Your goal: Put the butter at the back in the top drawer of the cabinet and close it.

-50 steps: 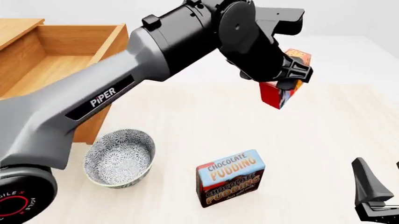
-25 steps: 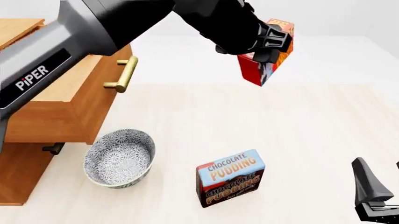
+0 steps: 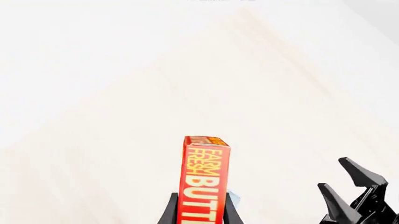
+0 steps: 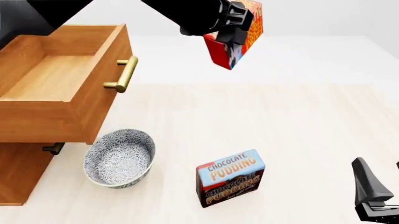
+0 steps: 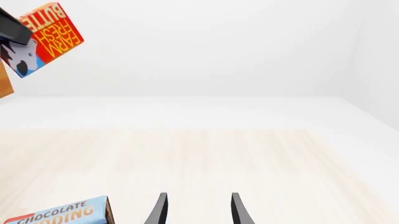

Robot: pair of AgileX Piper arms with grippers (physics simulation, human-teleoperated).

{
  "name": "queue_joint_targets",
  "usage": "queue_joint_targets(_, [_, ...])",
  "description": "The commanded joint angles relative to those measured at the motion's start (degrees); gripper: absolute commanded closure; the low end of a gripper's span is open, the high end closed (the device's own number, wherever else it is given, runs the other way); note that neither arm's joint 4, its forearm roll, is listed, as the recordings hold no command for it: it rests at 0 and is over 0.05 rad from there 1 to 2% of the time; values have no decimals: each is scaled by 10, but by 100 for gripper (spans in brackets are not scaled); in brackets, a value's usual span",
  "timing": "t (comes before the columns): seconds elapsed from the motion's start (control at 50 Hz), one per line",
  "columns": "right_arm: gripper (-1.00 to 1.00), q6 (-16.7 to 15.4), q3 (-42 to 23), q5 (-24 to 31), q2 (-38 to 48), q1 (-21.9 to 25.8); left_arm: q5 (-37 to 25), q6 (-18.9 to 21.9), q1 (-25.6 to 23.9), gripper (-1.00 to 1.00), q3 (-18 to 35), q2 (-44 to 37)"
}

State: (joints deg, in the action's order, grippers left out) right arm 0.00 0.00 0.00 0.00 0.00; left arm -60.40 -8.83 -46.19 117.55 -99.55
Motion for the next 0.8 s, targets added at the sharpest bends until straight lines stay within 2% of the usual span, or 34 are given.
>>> queue_joint_targets(0.02, [-100,0,0,0,0,0,-9,10,21,100,-17,45])
queue_joint_targets(0.8, [-100,0,0,0,0,0,-41,49,122,100,-65,150])
